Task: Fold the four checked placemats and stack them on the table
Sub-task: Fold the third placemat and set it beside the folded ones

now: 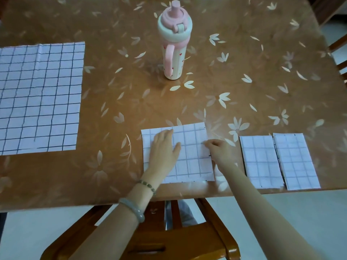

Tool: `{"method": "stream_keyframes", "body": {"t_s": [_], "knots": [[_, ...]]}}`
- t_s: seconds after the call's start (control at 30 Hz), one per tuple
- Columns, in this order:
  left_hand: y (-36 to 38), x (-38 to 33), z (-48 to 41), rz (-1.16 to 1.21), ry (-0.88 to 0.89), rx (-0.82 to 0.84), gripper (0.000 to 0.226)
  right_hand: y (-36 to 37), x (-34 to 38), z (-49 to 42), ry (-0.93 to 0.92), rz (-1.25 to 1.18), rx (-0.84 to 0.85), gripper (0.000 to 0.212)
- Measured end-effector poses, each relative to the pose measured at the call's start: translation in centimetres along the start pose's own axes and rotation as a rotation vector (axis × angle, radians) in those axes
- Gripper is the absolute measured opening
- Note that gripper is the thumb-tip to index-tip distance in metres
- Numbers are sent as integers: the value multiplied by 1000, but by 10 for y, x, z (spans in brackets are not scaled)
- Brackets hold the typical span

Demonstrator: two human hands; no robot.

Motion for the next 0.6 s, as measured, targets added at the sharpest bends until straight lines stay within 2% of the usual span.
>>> {"method": "stream_keyframes", "body": {"t_s": [0.13, 0.23, 0.4, 0.53, 0.6], "knots": [[-8, 44, -2, -342, 53, -27, 70, 3, 1, 0, -6, 187, -49, 22], [1, 62, -3, -477, 70, 14, 80, 4, 6, -1, -44, 254, -76, 23], [14, 77, -3, -537, 64, 45, 83, 5, 6, -4, -87, 335, -121, 9], [18, 86, -5, -525, 42, 43, 79, 9, -3, -8, -86, 330, -123, 18], [19, 88, -5, -521, 41, 33, 79, 2, 14, -2, -244, 538, -259, 30]]}}
Point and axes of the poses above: each hand's wrist, its own z-axis away from the middle knuckle, its own y-axis out of the palm, x = y × z, the point moved 10 cm from there along -z, towards the middle knuckle, and after that the axes turned 11 degrees about z, right-handed, at the moved point
